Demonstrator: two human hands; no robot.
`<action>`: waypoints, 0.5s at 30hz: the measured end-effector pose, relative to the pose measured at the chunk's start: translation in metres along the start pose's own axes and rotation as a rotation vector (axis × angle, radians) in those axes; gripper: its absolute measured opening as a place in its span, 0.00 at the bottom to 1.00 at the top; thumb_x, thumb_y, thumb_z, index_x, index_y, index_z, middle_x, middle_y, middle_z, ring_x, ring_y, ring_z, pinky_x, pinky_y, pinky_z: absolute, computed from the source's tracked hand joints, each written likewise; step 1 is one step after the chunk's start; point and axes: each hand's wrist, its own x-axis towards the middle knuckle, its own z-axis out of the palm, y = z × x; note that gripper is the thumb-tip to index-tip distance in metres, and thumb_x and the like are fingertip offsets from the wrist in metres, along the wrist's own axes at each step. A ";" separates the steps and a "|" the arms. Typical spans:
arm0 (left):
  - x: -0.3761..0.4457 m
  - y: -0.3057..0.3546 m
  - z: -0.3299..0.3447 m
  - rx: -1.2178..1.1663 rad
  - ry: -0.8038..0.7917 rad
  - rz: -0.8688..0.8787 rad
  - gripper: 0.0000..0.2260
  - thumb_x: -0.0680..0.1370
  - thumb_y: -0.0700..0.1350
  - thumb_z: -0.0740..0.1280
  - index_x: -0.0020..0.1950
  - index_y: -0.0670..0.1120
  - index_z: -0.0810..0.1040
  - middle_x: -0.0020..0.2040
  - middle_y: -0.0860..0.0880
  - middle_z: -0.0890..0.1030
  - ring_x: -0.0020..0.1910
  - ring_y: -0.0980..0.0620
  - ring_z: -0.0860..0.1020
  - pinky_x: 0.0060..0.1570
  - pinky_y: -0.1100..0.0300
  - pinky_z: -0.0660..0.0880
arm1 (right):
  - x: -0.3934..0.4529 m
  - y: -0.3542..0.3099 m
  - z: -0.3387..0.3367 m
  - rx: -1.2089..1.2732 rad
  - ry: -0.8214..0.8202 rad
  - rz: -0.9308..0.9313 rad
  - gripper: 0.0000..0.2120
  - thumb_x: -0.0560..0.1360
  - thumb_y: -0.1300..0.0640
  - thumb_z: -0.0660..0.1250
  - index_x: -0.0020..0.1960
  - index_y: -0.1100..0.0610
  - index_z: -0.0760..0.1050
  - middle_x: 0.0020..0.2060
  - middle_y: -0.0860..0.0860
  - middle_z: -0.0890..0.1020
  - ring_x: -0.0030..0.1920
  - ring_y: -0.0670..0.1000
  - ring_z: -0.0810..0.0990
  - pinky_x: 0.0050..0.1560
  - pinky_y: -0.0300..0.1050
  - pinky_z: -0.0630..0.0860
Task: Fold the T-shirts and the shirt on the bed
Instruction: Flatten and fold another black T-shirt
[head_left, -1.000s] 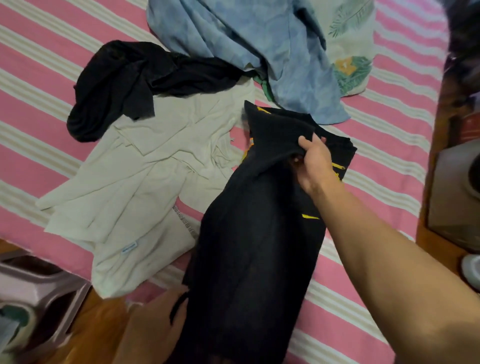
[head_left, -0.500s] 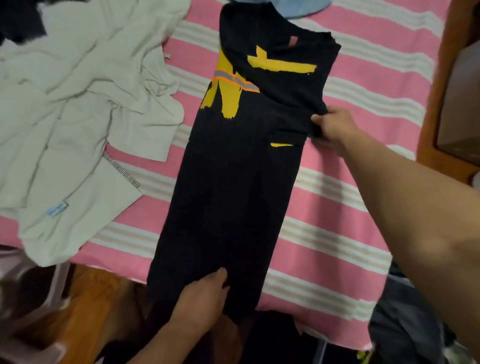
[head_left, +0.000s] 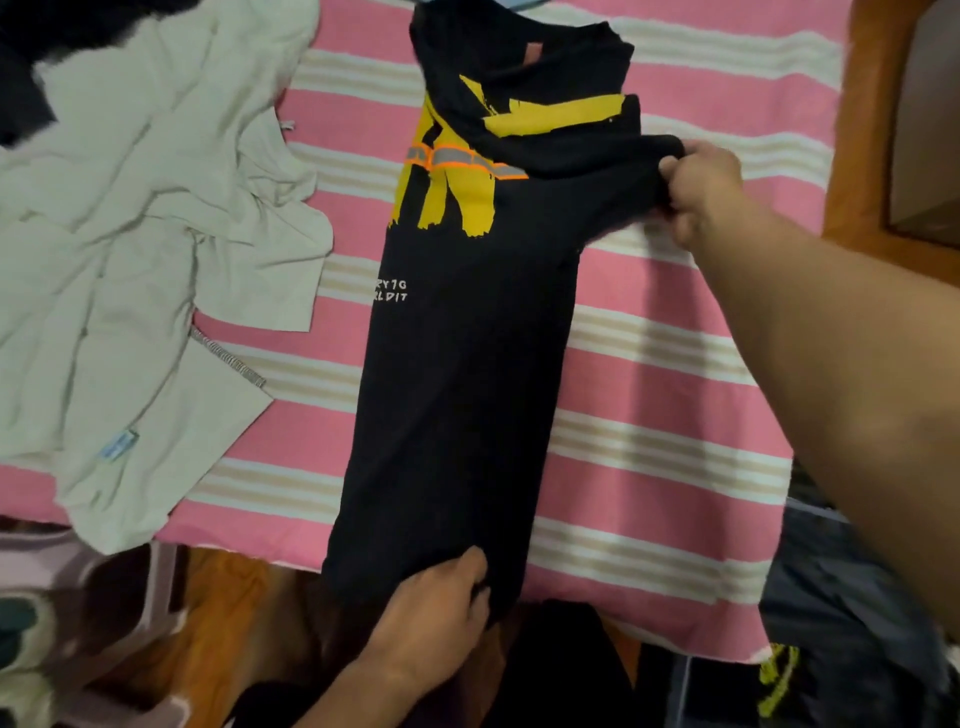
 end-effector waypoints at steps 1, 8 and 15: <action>0.006 0.004 0.005 0.009 -0.035 -0.013 0.05 0.82 0.51 0.61 0.51 0.52 0.67 0.46 0.52 0.79 0.45 0.48 0.79 0.47 0.50 0.76 | 0.003 0.006 -0.003 0.000 0.014 0.009 0.17 0.78 0.71 0.55 0.56 0.57 0.78 0.41 0.54 0.81 0.36 0.52 0.80 0.34 0.45 0.80; 0.016 0.020 0.004 0.048 -0.141 -0.006 0.05 0.81 0.50 0.61 0.53 0.51 0.68 0.46 0.49 0.81 0.45 0.46 0.80 0.47 0.48 0.76 | 0.017 0.006 -0.015 0.079 0.129 -0.052 0.15 0.75 0.68 0.57 0.49 0.53 0.79 0.42 0.54 0.82 0.38 0.52 0.80 0.36 0.49 0.81; 0.026 0.020 0.007 0.020 -0.262 -0.073 0.12 0.81 0.55 0.63 0.63 0.54 0.71 0.56 0.53 0.79 0.53 0.51 0.79 0.56 0.54 0.76 | -0.022 0.053 -0.027 -0.300 0.172 -0.054 0.27 0.75 0.64 0.66 0.73 0.55 0.66 0.68 0.52 0.72 0.64 0.53 0.76 0.64 0.45 0.75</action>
